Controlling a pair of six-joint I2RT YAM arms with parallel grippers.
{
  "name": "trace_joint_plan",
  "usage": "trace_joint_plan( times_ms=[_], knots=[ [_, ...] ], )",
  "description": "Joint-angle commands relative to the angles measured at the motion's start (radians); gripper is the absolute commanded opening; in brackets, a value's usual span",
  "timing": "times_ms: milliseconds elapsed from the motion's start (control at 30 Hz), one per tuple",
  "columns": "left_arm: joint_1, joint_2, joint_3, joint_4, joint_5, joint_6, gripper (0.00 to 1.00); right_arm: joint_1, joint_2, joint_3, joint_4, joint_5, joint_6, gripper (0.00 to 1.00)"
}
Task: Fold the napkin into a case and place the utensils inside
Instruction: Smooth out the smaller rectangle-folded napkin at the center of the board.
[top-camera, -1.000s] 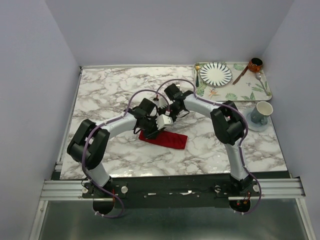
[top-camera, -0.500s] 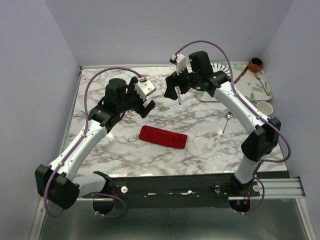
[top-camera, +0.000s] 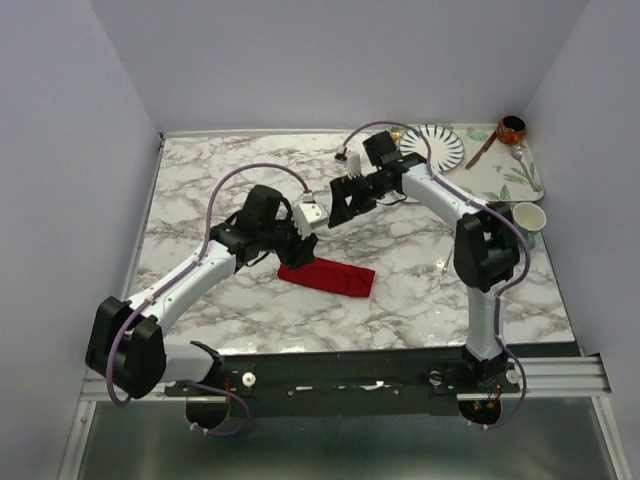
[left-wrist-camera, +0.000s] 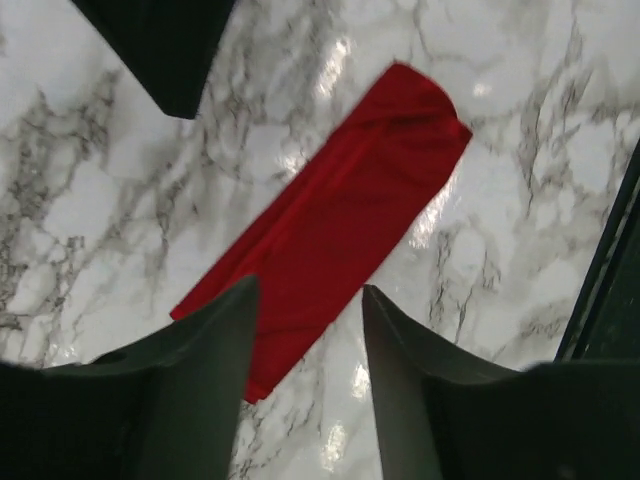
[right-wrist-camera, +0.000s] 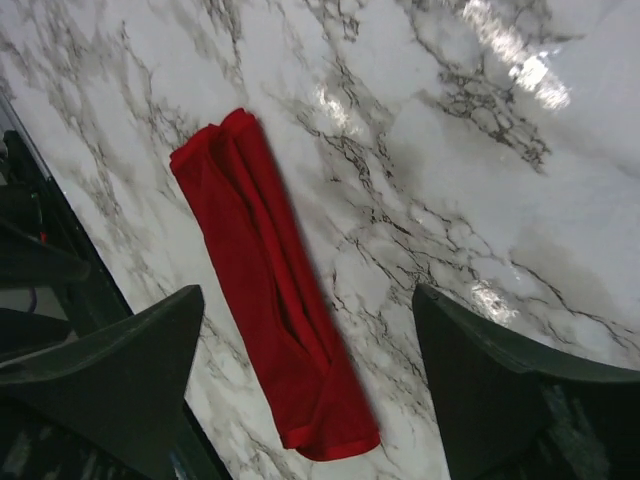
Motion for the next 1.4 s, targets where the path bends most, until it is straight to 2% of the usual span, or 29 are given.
trace_joint_plan(
  times_ms=[0,33,67,100,133,233,333,633,900,1167,1267,1367],
  knots=[
    [-0.112,0.018,-0.079,-0.069,-0.109,0.047,0.42,0.011,0.094,-0.013,-0.053,-0.104,0.072,0.82],
    [-0.125,0.038,-0.101,-0.072,-0.158,0.032,0.33,0.011,0.107,-0.010,-0.046,-0.095,0.089,0.72],
    [-0.137,0.051,-0.108,-0.069,-0.175,0.012,0.19,0.014,0.126,-0.013,-0.039,-0.090,0.095,0.67],
    [-0.146,0.058,-0.118,-0.068,-0.178,-0.003,0.16,0.014,0.130,-0.018,-0.016,-0.070,0.103,0.62],
    [-0.174,0.077,-0.134,-0.065,-0.201,-0.032,0.12,0.017,0.135,-0.024,-0.002,-0.062,0.119,0.51],
    [-0.229,0.109,-0.173,-0.028,-0.256,-0.086,0.05,0.037,0.169,-0.018,0.020,-0.039,0.132,0.31],
    [-0.246,0.168,-0.153,-0.020,-0.312,-0.118,0.01,0.068,0.200,-0.004,0.018,-0.023,0.124,0.23],
    [-0.252,0.313,-0.076,-0.026,-0.378,-0.252,0.00,0.118,0.247,-0.056,0.027,0.028,0.117,0.21],
    [-0.254,0.377,-0.012,-0.052,-0.399,-0.250,0.00,0.152,0.256,-0.111,0.033,-0.007,0.101,0.19],
    [-0.252,0.414,0.040,-0.088,-0.361,-0.275,0.00,0.166,0.236,-0.099,0.026,0.002,0.077,0.19],
    [-0.252,0.411,0.036,-0.101,-0.355,-0.267,0.00,0.160,0.217,-0.056,-0.019,0.016,0.051,0.23],
    [-0.252,0.402,0.026,-0.102,-0.353,-0.258,0.00,0.137,0.183,-0.029,-0.060,0.028,0.005,0.34]
  ],
)
